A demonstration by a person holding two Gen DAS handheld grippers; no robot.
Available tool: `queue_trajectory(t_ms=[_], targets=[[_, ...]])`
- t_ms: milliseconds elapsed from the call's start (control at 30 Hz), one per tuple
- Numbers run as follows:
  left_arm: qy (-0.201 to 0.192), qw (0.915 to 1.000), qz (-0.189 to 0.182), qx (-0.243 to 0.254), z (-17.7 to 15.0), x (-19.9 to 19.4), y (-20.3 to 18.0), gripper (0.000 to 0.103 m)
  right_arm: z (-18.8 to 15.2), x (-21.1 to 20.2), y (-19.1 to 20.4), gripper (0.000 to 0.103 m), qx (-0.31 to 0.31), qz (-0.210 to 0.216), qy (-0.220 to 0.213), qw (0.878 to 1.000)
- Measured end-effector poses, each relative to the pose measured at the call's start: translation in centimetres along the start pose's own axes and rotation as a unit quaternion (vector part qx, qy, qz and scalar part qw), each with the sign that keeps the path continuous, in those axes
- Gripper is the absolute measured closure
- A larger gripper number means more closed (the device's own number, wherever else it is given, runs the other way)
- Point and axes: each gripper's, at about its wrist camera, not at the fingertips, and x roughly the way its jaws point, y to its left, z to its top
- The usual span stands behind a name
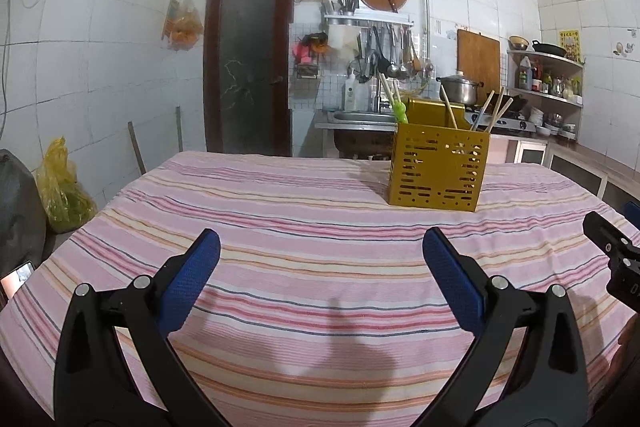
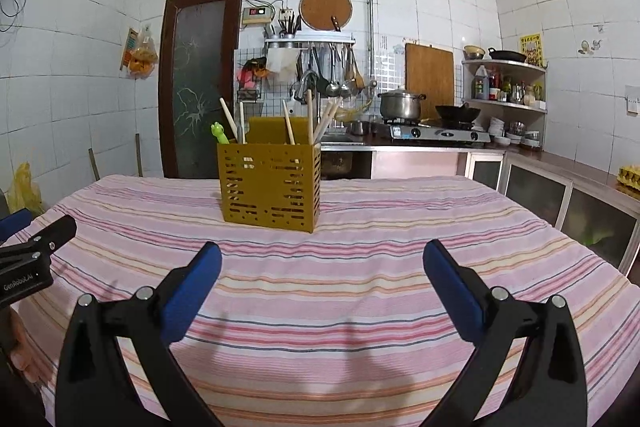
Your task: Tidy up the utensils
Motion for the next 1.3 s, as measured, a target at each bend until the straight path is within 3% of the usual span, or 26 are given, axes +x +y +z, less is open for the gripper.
queue_trajectory(t_ms=[1300], targets=[[-0.008,0.9999,-0.005,0.009,0.14,-0.6,-0.5,0.005,-0.09,-0.87,-0.07,0.004,-0.008,0.0,-0.008,1.0]])
